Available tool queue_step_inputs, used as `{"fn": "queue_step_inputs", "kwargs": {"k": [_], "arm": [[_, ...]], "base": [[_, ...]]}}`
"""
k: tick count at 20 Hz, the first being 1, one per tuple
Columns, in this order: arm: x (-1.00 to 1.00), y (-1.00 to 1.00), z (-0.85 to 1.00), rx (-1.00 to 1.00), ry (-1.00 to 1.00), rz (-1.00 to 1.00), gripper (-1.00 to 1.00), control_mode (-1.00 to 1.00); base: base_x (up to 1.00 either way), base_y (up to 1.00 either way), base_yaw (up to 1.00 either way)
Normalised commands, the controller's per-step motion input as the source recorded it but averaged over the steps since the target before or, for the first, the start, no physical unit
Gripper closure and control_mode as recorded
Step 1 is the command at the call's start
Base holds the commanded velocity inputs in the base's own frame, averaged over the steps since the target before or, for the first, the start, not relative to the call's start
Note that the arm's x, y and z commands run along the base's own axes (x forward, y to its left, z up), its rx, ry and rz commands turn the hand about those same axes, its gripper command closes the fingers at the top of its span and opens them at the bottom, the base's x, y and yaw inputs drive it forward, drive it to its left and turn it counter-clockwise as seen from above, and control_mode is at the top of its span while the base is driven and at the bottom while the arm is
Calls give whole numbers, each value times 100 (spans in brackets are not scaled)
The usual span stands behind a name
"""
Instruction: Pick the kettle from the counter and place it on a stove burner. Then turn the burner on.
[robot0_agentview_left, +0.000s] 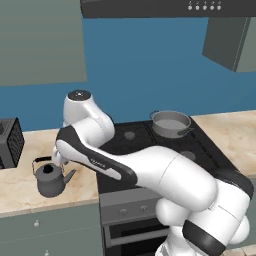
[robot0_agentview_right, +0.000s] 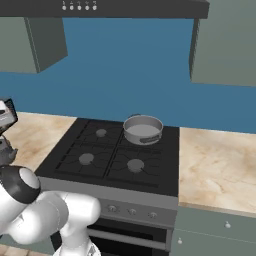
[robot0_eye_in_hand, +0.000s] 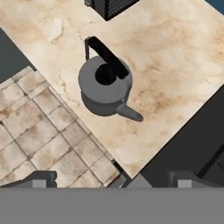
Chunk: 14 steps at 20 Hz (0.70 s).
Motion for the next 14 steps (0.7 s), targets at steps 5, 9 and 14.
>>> {"fn": "queue_step_inputs", "kwargs": {"k": [5, 9, 14], "arm": [[10, 36, -16, -1, 0, 4, -100, -100], [15, 30, -16, 0, 1, 4, -100, -100], [22, 27, -14, -1, 1, 2, -100, -100]], "base": [[0, 0, 0], [0, 0, 0], [0, 0, 0]]}}
